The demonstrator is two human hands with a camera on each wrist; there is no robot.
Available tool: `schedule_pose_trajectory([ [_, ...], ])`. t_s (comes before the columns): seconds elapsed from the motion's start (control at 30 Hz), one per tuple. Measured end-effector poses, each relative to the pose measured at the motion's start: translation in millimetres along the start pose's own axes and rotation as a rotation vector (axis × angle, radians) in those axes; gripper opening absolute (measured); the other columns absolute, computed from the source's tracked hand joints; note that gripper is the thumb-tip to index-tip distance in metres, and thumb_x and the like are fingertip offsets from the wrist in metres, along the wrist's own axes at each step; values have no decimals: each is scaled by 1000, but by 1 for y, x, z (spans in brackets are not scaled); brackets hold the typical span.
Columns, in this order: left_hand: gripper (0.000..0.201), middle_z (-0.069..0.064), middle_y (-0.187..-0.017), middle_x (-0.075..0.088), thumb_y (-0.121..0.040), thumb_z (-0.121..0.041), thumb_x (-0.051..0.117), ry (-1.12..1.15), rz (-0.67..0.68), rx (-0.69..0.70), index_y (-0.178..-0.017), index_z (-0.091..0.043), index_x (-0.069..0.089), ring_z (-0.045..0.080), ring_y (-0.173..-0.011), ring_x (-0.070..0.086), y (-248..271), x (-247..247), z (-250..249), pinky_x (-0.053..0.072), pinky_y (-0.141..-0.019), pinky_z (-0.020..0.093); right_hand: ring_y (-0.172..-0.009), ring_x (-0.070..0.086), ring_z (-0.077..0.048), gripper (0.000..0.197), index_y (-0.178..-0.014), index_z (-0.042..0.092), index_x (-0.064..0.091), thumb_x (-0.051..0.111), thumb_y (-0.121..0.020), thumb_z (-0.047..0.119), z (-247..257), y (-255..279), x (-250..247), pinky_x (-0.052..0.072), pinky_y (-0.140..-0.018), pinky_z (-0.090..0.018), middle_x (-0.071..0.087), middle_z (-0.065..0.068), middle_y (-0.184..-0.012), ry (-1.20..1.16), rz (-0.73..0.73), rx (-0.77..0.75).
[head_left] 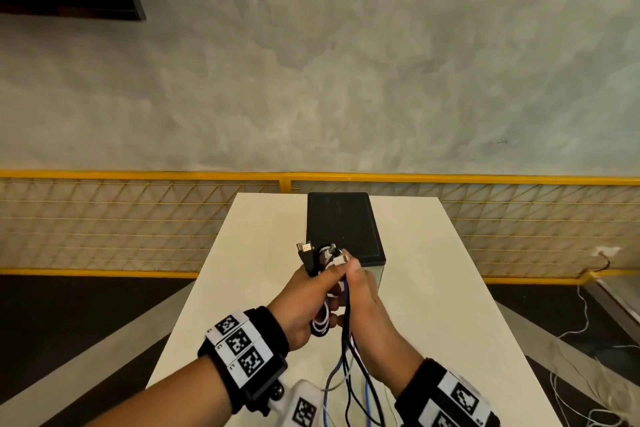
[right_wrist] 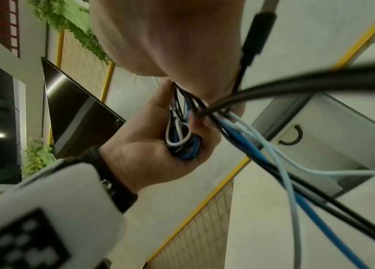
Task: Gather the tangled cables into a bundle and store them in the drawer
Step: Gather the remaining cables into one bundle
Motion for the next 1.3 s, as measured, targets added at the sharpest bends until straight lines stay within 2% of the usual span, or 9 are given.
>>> schedule_pose_trajectory([
  [0.13,26,14,-102,76,-90,-36,67,66,52,-46,-104,-15,73,27,-96,73,-3,7,12,56,-80,37,-135,45,-5,112,-149,36,33,41,-56,98,-13,5,10,35,-115,-38,47,8,-148,-105,64,92],
  [0.23,31,17,-108,75,-89,-33,69,89,42,-82,-110,-11,73,29,-101,72,-5,7,19,57,-81,39,-140,37,-6,99,-152,36,27,32,-70,92,-9,13,17,27,-120,-44,42,8,-152,-134,119,134],
  [0.33,28,15,-104,77,-89,-29,69,132,33,-62,-109,-10,73,27,-99,73,-6,6,17,56,-81,37,-144,25,-3,89,-154,37,16,27,-76,77,-3,14,13,18,-122,-39,28,14,-157,-202,144,131],
  [0.53,16,14,-94,75,-91,-18,66,94,76,20,-102,-9,73,26,-90,73,-7,7,10,57,-72,36,-148,18,-4,104,-149,55,7,37,-59,98,-14,11,7,21,-122,-46,17,15,-162,-86,177,43],
  [0.67,17,15,-88,73,-95,-16,60,200,116,49,-98,-5,72,26,-81,72,-4,8,12,56,-73,39,-133,50,-14,72,-146,58,14,30,-80,82,-6,6,-2,41,-109,-51,47,-2,-150,-153,153,34],
  [0.83,30,6,-55,44,-95,-19,61,315,-12,74,-67,-12,54,19,-48,49,-11,-5,9,49,-61,34,-128,52,-13,98,-146,55,10,70,-68,63,-12,8,-16,39,-107,-46,35,6,-155,-140,171,92],
  [0.97,32,1,-51,38,-93,-17,65,296,-50,92,-64,-15,50,15,-43,39,-14,-7,5,40,-49,28,-104,67,-26,57,-130,7,50,73,-78,8,-26,29,18,54,-95,-40,68,-17,-116,-42,490,154],
  [1.1,32,1,-52,37,-92,-11,64,273,-33,128,-62,-16,54,14,-42,37,-14,-6,-9,36,-47,25,-54,57,-20,15,-87,7,66,70,-74,13,-48,38,20,53,-60,-30,58,-10,-59,-10,446,323],
  [1.3,26,2,-53,39,-95,-11,60,305,2,204,-71,-11,50,14,-45,43,-7,-6,-32,52,-60,36,-120,58,-29,57,-122,19,63,80,-72,42,-42,26,5,50,-91,-47,63,-15,-127,-124,426,281],
])
Point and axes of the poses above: each hand's wrist, its own y-axis away from the middle knuckle, its own x-axis out of the palm, z = x × y, the point moved 9 cm from there along -y, towards the middle knuckle
